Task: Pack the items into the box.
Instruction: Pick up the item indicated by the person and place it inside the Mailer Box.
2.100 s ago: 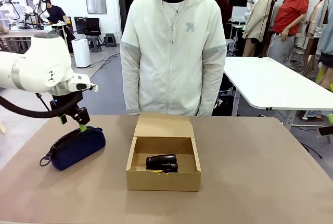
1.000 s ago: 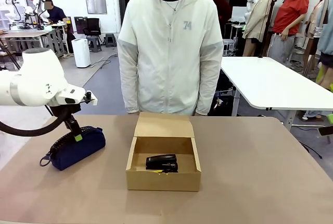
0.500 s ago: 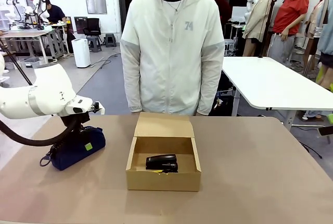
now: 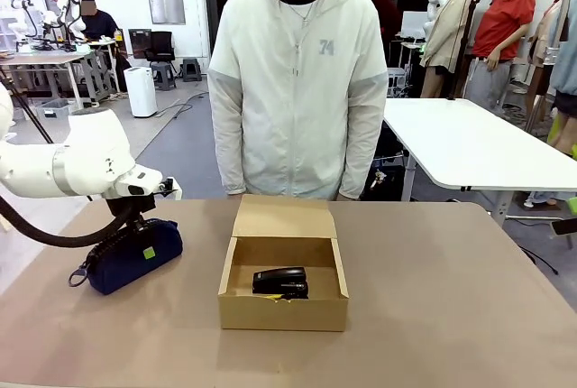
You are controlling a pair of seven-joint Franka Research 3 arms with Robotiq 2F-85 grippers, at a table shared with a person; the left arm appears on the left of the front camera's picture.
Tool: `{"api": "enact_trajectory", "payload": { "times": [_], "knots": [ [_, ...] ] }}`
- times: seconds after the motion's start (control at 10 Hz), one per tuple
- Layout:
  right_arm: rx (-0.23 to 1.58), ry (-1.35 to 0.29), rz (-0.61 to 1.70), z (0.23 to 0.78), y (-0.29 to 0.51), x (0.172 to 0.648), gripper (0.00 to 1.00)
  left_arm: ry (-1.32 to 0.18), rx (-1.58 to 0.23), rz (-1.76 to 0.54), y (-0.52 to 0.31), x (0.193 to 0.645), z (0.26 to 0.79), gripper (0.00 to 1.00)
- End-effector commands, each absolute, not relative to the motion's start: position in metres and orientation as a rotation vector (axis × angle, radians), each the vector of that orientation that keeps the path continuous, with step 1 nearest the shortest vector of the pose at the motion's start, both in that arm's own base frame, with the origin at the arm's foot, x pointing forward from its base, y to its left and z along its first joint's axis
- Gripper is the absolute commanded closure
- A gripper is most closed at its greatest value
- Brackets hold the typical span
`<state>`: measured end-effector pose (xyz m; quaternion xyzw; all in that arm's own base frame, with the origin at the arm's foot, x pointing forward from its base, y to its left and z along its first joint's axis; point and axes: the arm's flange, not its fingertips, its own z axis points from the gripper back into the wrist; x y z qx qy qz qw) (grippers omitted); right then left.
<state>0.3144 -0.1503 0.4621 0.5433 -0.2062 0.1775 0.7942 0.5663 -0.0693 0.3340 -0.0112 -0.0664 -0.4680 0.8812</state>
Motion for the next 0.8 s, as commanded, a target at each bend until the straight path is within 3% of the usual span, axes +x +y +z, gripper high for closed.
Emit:
{"api": "enact_trajectory", "payload": {
  "times": [0.0,0.5,0.7],
  "knots": [
    [1.166,-0.431,0.392,0.465,-0.152,0.313,0.0,-0.121,0.017,-0.967,-0.072,0.567,0.331,1.0],
    [1.166,-0.431,0.392,0.465,-0.152,0.313,0.0,-0.114,0.038,-0.989,-0.073,0.563,0.332,1.0],
    [1.166,-0.431,0.392,0.465,-0.152,0.313,0.0,-0.097,0.085,-0.899,-0.066,0.556,0.349,1.0]
  ]
}}
